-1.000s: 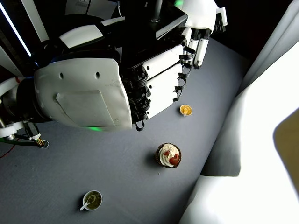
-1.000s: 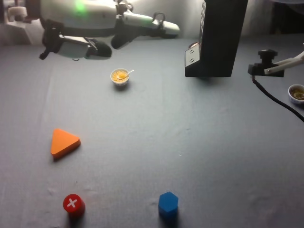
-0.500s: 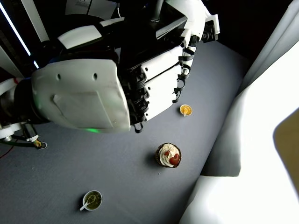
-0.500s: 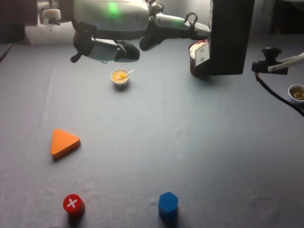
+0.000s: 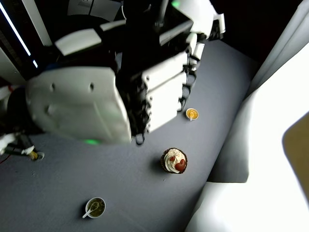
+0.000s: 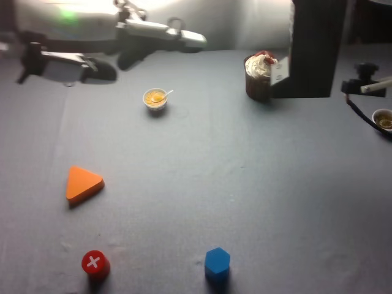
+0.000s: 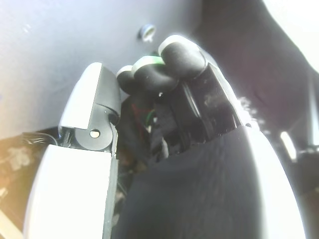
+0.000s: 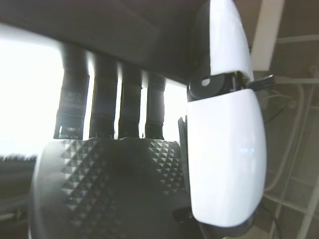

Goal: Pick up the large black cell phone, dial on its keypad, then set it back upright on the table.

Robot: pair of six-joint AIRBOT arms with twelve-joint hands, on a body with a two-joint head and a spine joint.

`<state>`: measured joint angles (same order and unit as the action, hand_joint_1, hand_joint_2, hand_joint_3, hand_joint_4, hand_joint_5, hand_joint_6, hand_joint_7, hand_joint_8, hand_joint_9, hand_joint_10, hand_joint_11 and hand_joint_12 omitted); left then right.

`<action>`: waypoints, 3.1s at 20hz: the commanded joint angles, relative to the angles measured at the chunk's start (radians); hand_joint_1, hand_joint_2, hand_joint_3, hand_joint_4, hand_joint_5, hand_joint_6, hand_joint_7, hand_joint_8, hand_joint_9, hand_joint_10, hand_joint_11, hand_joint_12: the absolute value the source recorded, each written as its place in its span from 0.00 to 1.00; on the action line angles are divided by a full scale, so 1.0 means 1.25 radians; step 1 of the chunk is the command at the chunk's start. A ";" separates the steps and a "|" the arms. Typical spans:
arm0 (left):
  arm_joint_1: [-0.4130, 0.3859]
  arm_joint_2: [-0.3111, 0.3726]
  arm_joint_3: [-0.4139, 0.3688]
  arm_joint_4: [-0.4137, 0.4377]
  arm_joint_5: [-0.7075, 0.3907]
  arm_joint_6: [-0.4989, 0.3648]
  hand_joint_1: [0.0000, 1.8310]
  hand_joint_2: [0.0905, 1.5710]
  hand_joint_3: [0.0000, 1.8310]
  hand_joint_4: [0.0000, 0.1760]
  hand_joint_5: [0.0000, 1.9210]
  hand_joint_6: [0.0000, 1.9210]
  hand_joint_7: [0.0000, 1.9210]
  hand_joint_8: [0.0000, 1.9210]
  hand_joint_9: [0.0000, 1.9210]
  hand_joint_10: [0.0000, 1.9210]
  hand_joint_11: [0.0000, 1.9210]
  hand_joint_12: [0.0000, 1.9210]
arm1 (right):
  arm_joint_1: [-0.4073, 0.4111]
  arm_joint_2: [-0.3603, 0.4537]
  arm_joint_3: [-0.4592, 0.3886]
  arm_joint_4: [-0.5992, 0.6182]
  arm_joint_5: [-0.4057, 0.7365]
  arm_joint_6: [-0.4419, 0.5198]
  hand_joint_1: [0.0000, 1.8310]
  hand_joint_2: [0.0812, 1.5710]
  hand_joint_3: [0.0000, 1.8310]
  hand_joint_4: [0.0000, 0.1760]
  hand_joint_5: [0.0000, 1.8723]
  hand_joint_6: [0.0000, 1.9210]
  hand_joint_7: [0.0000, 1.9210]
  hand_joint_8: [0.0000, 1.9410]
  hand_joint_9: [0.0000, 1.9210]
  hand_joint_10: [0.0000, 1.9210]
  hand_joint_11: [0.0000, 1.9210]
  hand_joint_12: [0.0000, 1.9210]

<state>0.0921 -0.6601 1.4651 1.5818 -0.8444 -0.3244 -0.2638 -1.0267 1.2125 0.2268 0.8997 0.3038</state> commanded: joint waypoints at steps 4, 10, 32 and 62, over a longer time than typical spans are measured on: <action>-0.035 0.029 0.006 -0.006 -0.136 -0.081 0.71 0.81 0.00 0.49 0.00 0.00 0.33 0.83 0.36 1.00 0.28 1.00 | -0.022 0.004 0.019 0.025 0.157 0.018 0.75 0.71 0.00 0.00 0.49 0.46 0.47 0.59 0.46 0.71 0.45 0.76; -0.048 0.030 0.017 0.008 -0.212 -0.124 0.71 0.77 0.00 0.02 0.07 0.01 0.39 0.72 0.32 0.73 0.18 0.86 | -0.068 -0.045 0.066 0.027 0.243 0.018 0.75 0.70 0.00 0.00 0.50 0.48 0.46 0.58 0.49 0.66 0.46 0.66; -0.054 0.032 0.068 -0.052 -0.401 -0.179 0.00 0.68 0.00 0.20 0.07 0.00 0.08 0.00 0.04 0.00 0.00 0.08 | -0.232 -0.093 0.123 0.075 0.378 0.046 0.81 0.69 0.00 0.00 0.51 0.42 0.46 0.54 0.51 0.56 0.41 0.85; 0.005 0.049 0.006 -0.186 -0.229 -0.332 0.00 0.72 0.00 0.10 0.06 0.00 0.07 0.00 0.05 0.00 0.00 0.09 | -0.355 -0.173 0.214 0.069 0.482 0.099 0.75 0.70 0.00 0.00 0.46 0.53 0.48 0.52 0.52 0.63 0.49 0.63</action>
<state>0.1265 -0.6083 1.4677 1.4464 -1.0977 -0.7341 -0.7124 -1.2545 1.4738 0.3019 1.3548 0.4038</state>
